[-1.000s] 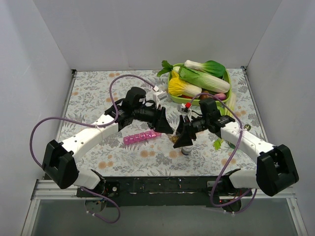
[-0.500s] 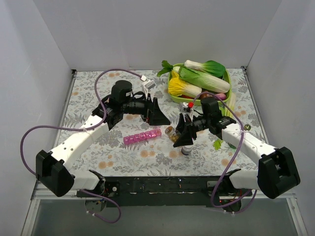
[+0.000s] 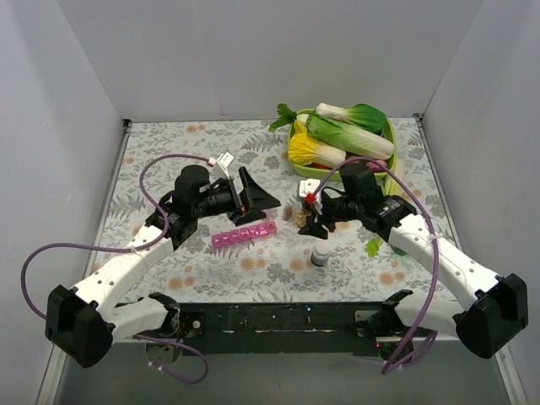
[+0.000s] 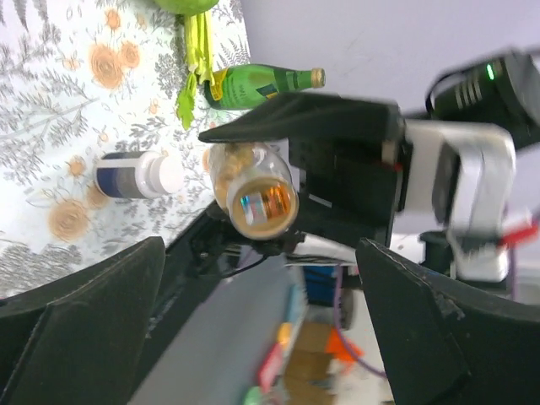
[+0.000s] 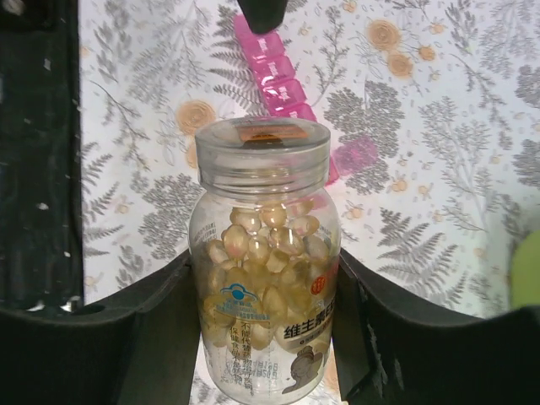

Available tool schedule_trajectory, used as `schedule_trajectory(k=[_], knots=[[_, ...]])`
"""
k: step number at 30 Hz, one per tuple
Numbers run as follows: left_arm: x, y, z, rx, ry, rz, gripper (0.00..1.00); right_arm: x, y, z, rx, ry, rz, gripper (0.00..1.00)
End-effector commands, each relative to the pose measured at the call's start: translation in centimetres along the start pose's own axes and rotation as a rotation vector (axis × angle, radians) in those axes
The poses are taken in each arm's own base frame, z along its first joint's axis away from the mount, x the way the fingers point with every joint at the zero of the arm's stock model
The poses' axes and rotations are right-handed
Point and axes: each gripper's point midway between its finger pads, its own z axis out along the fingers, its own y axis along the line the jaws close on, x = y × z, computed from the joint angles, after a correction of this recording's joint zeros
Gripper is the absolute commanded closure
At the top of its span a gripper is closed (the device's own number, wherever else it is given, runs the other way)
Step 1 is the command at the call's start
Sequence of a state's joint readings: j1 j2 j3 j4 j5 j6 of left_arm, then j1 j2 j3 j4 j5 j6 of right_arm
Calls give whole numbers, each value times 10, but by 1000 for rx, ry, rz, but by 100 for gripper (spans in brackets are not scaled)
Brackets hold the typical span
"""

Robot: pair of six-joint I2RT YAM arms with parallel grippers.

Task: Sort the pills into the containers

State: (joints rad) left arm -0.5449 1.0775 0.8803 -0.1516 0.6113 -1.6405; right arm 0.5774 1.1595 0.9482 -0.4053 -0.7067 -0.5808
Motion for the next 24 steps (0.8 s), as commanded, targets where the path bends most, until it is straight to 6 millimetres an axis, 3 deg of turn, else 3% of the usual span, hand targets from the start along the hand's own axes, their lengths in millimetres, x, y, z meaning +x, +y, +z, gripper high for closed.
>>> schedule_trajectory(k=[1, 6, 13, 24], knots=[[-16, -14, 8, 37, -68, -222, 2, -8, -31, -12, 199, 118, -196, 99], [-20, -13, 22, 5, -85, -295, 19, -9, -31, -11, 200, 123, -205, 99], [-6, 0, 41, -58, -56, -301, 26, -8, -25, -6, 169, 109, -182, 99], [3, -3, 57, -64, -7, -263, 38, -7, -19, -2, 135, 95, -162, 99]])
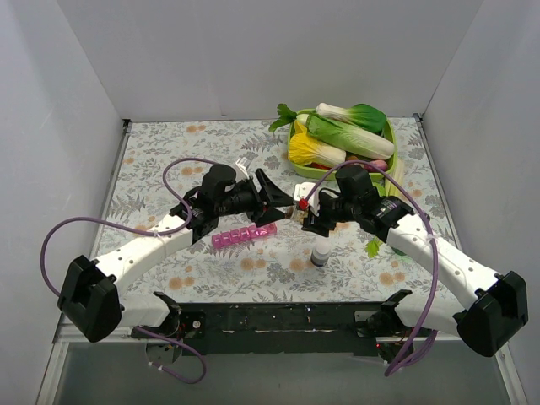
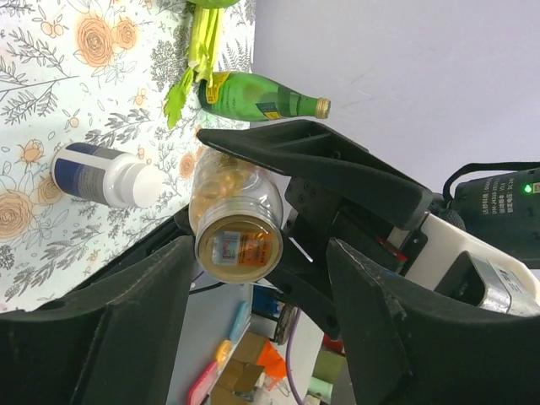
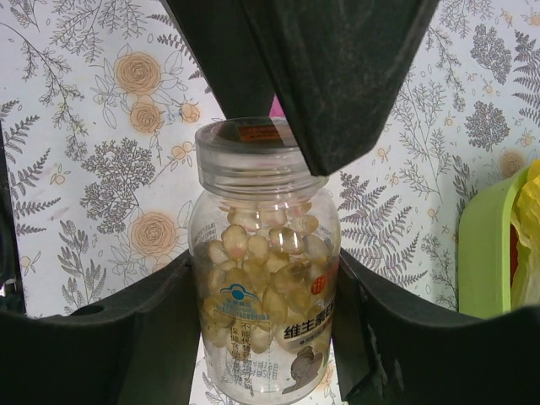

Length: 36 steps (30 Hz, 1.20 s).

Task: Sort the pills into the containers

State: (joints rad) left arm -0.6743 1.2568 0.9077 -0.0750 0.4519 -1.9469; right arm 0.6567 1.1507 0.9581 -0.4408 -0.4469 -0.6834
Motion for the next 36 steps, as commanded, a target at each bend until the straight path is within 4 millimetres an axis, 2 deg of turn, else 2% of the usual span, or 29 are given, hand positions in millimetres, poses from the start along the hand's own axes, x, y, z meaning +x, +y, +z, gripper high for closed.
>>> schedule_trajectory(k=[1, 4, 8, 9, 13, 15, 16, 17, 18, 19, 20, 21, 22, 23, 24, 25, 26, 28, 30, 31, 32, 33, 34, 35, 36], knots=[[0, -14, 3, 24, 5, 42, 40, -20, -5, -3, 8, -56, -20, 99], [5, -8, 7, 13, 38, 49, 46, -21, -3, -3, 0, -60, -16, 99], [8, -3, 8, 7, 54, 64, 61, -20, -2, -2, -5, -65, -9, 99], [9, -3, 8, 8, 59, 70, 71, -20, -1, -2, -9, -65, -5, 99], [15, -1, 9, 27, 106, 151, 86, -22, 6, 0, -53, -88, 26, 99], [20, 2, 10, 54, 144, 269, 90, -27, 15, 2, -113, -129, 79, 99], [32, -3, 6, 116, 216, 332, 90, -26, 16, 1, -131, -142, 108, 99], [38, -2, 4, 161, 254, 447, 91, -26, 19, 2, -159, -157, 133, 99], [46, -3, 3, 209, 308, 499, 92, -32, 28, 2, -224, -198, 179, 99], [57, 1, -3, 239, 387, 542, 93, -30, 32, 2, -253, -211, 216, 99], [68, -9, -9, 318, 451, 644, 94, -30, 37, 3, -294, -227, 250, 99], [74, -2, -11, 356, 501, 752, 94, -40, 47, -1, -371, -282, 287, 99], [82, 8, -18, 345, 563, 777, 94, -36, 53, -1, -408, -298, 328, 99], [82, 2, -21, 371, 578, 853, 94, -39, 58, -1, -446, -321, 352, 99], [80, 7, -19, 398, 579, 962, 94, -47, 62, -6, -501, -370, 385, 99], [80, 18, -21, 350, 611, 954, 92, -49, 65, -7, -530, -388, 403, 99], [75, 9, -19, 354, 603, 994, 91, -48, 73, -9, -582, -403, 431, 99], [69, 20, -12, 302, 622, 981, 86, -52, 72, -11, -600, -425, 449, 99], [55, 15, -7, 264, 575, 979, 72, -49, 71, -10, -597, -422, 455, 99], [50, 4, -8, 274, 532, 960, 68, -48, 71, -10, -591, -420, 449, 99], [37, 0, -7, 245, 466, 962, 48, -48, 70, -10, -578, -419, 441, 99], [36, 0, -10, 246, 444, 942, 41, -47, 69, -10, -569, -418, 438, 99], [30, -16, -12, 289, 392, 942, 32, -46, 68, -10, -557, -415, 430, 99], [25, -32, -25, 312, 326, 962, 20, -45, 68, -10, -543, -410, 417, 99], [19, -28, -26, 287, 279, 938, 2, -44, 67, -11, -534, -409, 406, 99]])
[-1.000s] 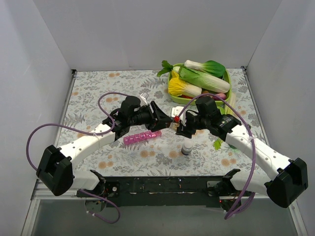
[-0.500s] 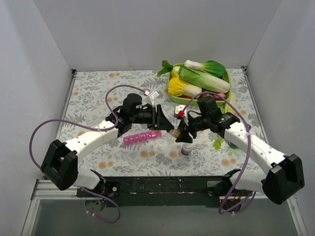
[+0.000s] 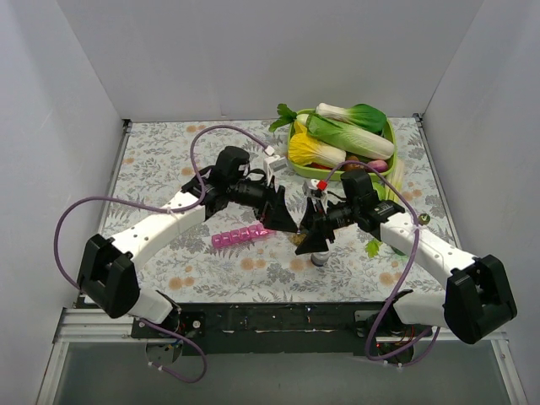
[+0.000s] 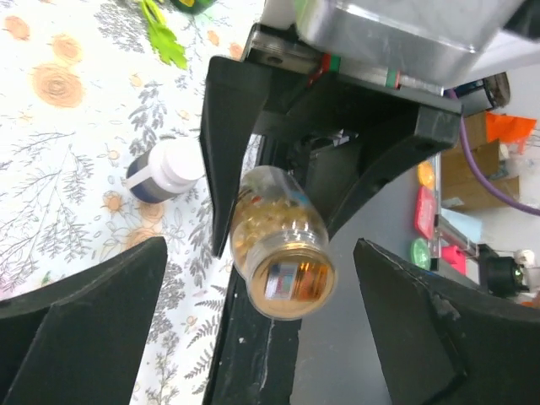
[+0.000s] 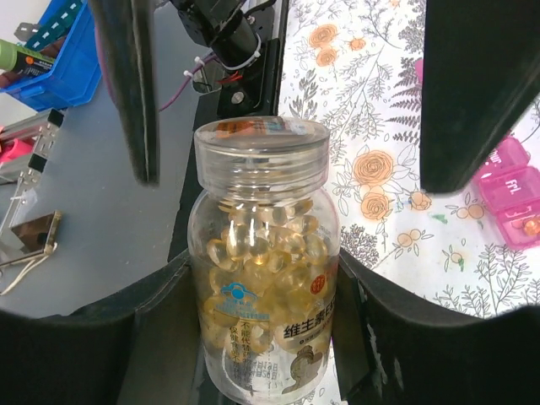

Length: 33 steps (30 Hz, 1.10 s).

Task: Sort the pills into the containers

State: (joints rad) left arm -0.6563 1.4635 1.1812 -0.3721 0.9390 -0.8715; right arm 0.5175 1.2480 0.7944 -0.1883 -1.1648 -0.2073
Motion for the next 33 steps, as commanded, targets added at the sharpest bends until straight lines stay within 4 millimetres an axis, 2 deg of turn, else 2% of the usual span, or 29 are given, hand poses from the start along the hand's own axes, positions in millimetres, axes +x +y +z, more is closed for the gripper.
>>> schedule_trajectory(k=[1, 2, 5, 9, 10, 12, 13, 14, 16, 18, 23, 27, 30, 33], knots=[[-46, -31, -37, -17, -239, 78, 2, -22, 10, -2, -32, -39, -138, 99], [-52, -40, -50, -18, -286, 85, 2, -21, 9, -3, -20, -34, -151, 99], [-58, -48, -66, -25, -354, 46, 2, -22, 5, -5, 12, -16, -181, 99], [-56, -32, -76, -144, -405, -173, 2, -24, -6, -11, 91, 33, -257, 99], [-55, -19, -79, -201, -433, -240, 2, -31, -10, -14, 120, 43, -296, 99], [-45, -13, -75, -197, -432, -401, 2, -32, -25, -22, 224, 101, -358, 99], [-40, -14, -72, -174, -420, -451, 2, -42, -28, -27, 267, 112, -407, 99], [-27, -7, -66, -162, -399, -528, 2, -43, -38, -32, 349, 158, -445, 99], [-25, -8, -63, -120, -416, -643, 2, -50, -45, -37, 423, 203, -528, 99], [-22, 1, -62, -130, -459, -729, 2, -56, -51, -40, 501, 255, -576, 99], [-27, 6, -65, -132, -536, -803, 4, -54, -57, -41, 565, 332, -627, 99], [-33, 4, -62, -97, -557, -812, 16, -51, -60, -39, 573, 348, -630, 99], [-31, 5, -55, -92, -539, -828, 23, -49, -59, -36, 561, 348, -621, 99], [-28, 7, -44, -98, -516, -832, 24, -49, -59, -33, 549, 344, -616, 99]])
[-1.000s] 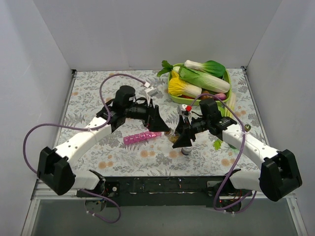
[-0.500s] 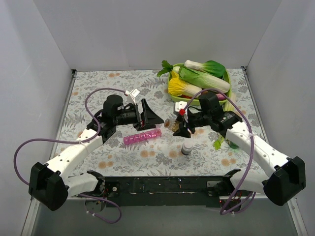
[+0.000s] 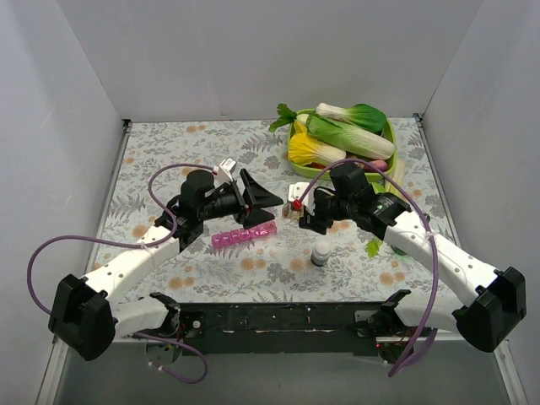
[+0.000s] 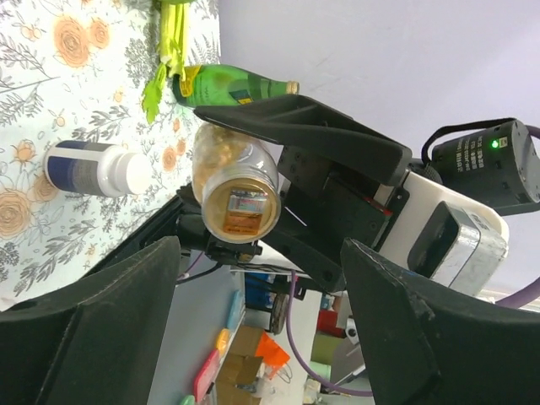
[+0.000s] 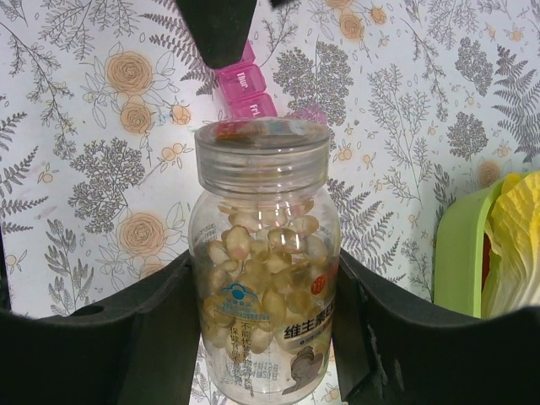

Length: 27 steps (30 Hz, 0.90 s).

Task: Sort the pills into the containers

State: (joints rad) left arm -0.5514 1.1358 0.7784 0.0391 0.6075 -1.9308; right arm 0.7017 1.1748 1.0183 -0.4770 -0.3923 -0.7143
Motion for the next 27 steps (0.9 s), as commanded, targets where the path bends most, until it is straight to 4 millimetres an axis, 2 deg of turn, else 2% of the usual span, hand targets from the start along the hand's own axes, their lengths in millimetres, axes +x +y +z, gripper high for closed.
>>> schedule_trajectory(k=[1, 3, 4, 14, 15, 18, 23, 27], knots=[[5, -6, 10, 17, 6, -5, 26, -13, -9, -2, 24, -20, -28, 99], [7, -4, 14, 10, 9, -4, 28, -13, -8, -2, 19, -21, -22, 99], [8, -2, 17, 3, 12, -3, 35, -12, -8, -1, 17, -20, -19, 99], [17, 1, 33, -13, 48, 30, 46, -11, -2, 2, -11, -27, -4, 99], [17, 1, 33, -13, 50, 34, 51, -11, -2, 2, -12, -28, -4, 99], [19, 5, 36, -20, 58, 48, 57, -10, 0, 3, -19, -26, -2, 99], [19, 13, 37, -38, 64, 77, 58, -10, 3, 4, -30, -30, 7, 99], [19, 20, 37, -64, 66, 101, 53, -11, 5, 4, -38, -37, 10, 99]])
